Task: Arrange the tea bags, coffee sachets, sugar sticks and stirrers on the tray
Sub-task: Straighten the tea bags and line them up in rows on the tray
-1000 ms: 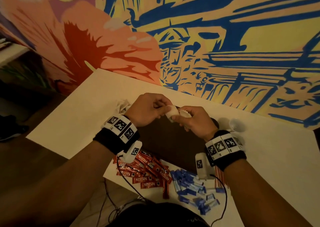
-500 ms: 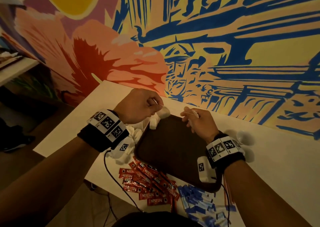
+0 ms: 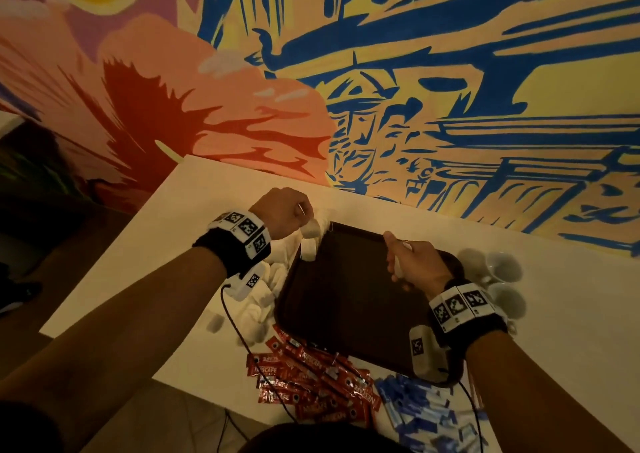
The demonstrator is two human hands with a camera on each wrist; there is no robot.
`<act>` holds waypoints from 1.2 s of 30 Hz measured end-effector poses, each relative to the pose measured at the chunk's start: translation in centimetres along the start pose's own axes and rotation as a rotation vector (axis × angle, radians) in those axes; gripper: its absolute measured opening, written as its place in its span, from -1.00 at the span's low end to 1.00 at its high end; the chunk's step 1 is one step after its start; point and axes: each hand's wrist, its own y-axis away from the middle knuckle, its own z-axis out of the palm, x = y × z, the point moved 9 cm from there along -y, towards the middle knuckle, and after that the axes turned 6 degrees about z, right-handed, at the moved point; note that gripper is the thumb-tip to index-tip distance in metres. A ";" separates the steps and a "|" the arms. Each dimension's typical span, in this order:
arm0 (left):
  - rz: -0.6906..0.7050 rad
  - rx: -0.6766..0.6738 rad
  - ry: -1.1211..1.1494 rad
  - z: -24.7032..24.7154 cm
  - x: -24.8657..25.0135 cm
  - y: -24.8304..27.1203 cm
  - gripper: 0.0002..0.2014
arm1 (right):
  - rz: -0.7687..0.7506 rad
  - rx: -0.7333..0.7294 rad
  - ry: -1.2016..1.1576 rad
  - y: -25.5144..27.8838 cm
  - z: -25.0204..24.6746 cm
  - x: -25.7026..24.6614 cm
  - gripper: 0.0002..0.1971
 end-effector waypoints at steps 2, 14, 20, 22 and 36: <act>-0.014 -0.081 -0.036 2.6 -1.7 -1.3 -0.90 | 0.040 -0.027 -0.003 0.0 0.8 0.5 -0.53; -0.130 -0.398 -0.104 13.3 -9.5 -5.1 -0.77 | 0.210 -0.161 -0.056 -1.0 5.2 2.8 -0.81; -0.136 -0.378 -0.080 14.0 -10.6 -7.2 -0.76 | 0.233 -0.109 -0.020 -1.7 5.1 3.3 -0.64; -0.141 -0.352 -0.069 13.9 -11.0 -7.5 -0.77 | 0.213 -0.115 0.007 -1.9 5.2 3.1 -0.68; -0.240 -0.069 0.174 12.6 -12.6 -5.8 -0.73 | 0.123 -0.198 -0.035 -2.3 7.2 1.6 -0.80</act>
